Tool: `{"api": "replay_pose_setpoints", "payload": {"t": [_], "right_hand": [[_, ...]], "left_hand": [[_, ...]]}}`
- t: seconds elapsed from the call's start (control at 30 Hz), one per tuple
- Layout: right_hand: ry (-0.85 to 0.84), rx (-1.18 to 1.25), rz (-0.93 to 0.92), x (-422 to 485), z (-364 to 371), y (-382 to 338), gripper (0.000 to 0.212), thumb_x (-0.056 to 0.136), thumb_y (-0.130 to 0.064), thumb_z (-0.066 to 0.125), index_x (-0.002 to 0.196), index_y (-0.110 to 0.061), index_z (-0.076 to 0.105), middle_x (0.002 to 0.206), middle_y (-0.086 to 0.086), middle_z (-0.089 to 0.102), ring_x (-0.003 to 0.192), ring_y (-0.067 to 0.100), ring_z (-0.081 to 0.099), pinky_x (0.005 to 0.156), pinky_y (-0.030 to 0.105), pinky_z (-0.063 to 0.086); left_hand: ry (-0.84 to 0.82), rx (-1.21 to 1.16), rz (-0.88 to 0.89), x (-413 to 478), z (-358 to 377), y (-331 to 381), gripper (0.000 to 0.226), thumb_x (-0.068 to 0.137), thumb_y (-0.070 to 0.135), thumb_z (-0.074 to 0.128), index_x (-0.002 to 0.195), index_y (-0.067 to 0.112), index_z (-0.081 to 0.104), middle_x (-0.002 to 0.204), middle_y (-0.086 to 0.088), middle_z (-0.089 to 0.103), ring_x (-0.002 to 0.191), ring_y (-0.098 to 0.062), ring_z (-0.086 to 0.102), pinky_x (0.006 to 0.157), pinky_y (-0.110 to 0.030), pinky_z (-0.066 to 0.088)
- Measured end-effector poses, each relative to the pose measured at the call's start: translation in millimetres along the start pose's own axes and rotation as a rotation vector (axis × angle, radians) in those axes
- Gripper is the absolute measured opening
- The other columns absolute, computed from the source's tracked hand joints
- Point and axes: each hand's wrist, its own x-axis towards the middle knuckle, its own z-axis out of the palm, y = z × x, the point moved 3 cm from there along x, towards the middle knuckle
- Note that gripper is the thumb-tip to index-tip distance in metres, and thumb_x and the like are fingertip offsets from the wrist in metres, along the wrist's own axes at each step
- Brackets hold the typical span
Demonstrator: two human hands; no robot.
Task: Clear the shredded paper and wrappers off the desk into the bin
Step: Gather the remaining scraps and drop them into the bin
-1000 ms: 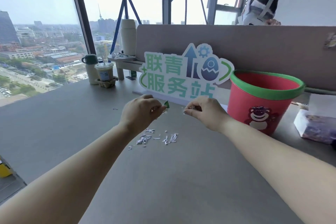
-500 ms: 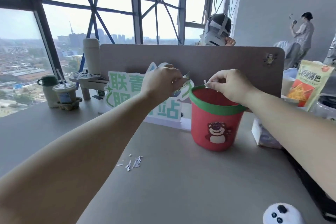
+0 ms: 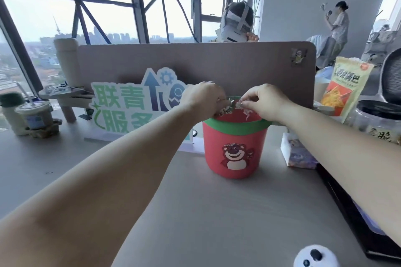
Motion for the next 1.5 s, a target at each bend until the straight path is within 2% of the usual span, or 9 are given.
{"api": "replay_pose_setpoints", "payload": {"t": [0.13, 0.27, 0.6, 0.8, 0.97, 1.07, 1.27, 1.4, 1.5], "right_hand": [[0.005, -0.041, -0.001, 1, -1, 0, 0.014, 0.085, -0.021, 0.064, 0.097, -0.019, 0.071, 0.093, 0.001, 0.068, 0.085, 0.014, 0.056, 0.074, 0.021, 0.036], [-0.014, -0.058, -0.005, 1, -2, -1, 0.016, 0.086, -0.020, 0.062, 0.099, -0.020, 0.071, 0.104, 0.000, 0.069, 0.098, 0.017, 0.059, 0.080, 0.022, 0.037], [-0.022, -0.058, -0.027, -11, -8, -20, 0.015, 0.087, -0.022, 0.060, 0.098, -0.021, 0.071, 0.089, -0.006, 0.062, 0.088, 0.012, 0.054, 0.077, 0.022, 0.036], [0.082, 0.010, -0.150, -27, -5, -56, 0.017, 0.089, -0.018, 0.056, 0.099, -0.017, 0.069, 0.089, -0.008, 0.062, 0.084, 0.009, 0.053, 0.065, 0.014, 0.035], [0.080, 0.099, -0.249, -43, 21, -99, 0.017, 0.088, -0.014, 0.056, 0.098, -0.013, 0.069, 0.092, -0.004, 0.067, 0.085, 0.011, 0.059, 0.073, 0.019, 0.040], [0.010, 0.172, -0.261, -58, 52, -118, 0.018, 0.088, -0.014, 0.055, 0.100, -0.011, 0.069, 0.091, -0.001, 0.067, 0.082, 0.011, 0.058, 0.066, 0.015, 0.040], [-0.212, 0.282, -0.181, -98, 136, -134, 0.019, 0.089, -0.015, 0.056, 0.104, -0.012, 0.067, 0.103, 0.003, 0.069, 0.088, 0.012, 0.059, 0.080, 0.020, 0.041], [-0.385, 0.229, -0.154, -126, 189, -138, 0.028, 0.090, -0.023, 0.055, 0.117, -0.017, 0.060, 0.121, 0.000, 0.063, 0.111, 0.015, 0.057, 0.089, 0.020, 0.039], [-0.483, 0.144, -0.167, -138, 218, -142, 0.042, 0.091, -0.031, 0.053, 0.131, -0.019, 0.048, 0.141, -0.001, 0.047, 0.130, 0.017, 0.044, 0.103, 0.025, 0.032]], "left_hand": [[-0.050, 0.039, -0.015, 0, -2, 2, 0.028, 0.088, 0.049, 0.051, 0.101, 0.031, 0.068, 0.105, 0.008, 0.069, 0.099, -0.020, 0.061, 0.071, -0.029, 0.046], [-0.110, -0.019, -0.060, -6, -3, -1, 0.025, 0.087, 0.043, 0.054, 0.106, 0.032, 0.066, 0.108, 0.008, 0.068, 0.103, -0.021, 0.060, 0.083, -0.037, 0.052], [-0.082, -0.048, -0.050, -19, -10, -8, 0.030, 0.087, 0.044, 0.053, 0.114, 0.034, 0.061, 0.118, 0.007, 0.064, 0.109, -0.026, 0.056, 0.085, -0.035, 0.047], [0.065, -0.145, -0.048, -53, -38, -16, 0.027, 0.090, 0.038, 0.053, 0.113, 0.028, 0.064, 0.124, 0.007, 0.062, 0.110, -0.018, 0.058, 0.090, -0.038, 0.049], [0.167, -0.150, -0.087, -103, -60, -43, 0.019, 0.089, 0.036, 0.055, 0.099, 0.028, 0.070, 0.111, 0.008, 0.067, 0.088, -0.017, 0.063, 0.079, -0.033, 0.052], [0.190, -0.169, -0.166, -145, -66, -67, 0.016, 0.088, 0.033, 0.056, 0.093, 0.027, 0.071, 0.105, 0.008, 0.068, 0.091, -0.015, 0.064, 0.079, -0.035, 0.054], [0.133, -0.145, -0.344, -250, -59, -108, 0.020, 0.086, 0.040, 0.054, 0.094, 0.029, 0.069, 0.107, 0.010, 0.069, 0.099, -0.016, 0.064, 0.087, -0.037, 0.052], [-0.027, -0.125, -0.523, -319, -41, -129, 0.034, 0.086, 0.045, 0.057, 0.115, 0.027, 0.063, 0.129, 0.008, 0.059, 0.117, -0.018, 0.056, 0.099, -0.034, 0.044], [-0.220, -0.116, -0.628, -357, -27, -137, 0.060, 0.084, 0.059, 0.047, 0.136, 0.028, 0.045, 0.150, 0.008, 0.036, 0.133, -0.018, 0.041, 0.109, -0.034, 0.034]]}}
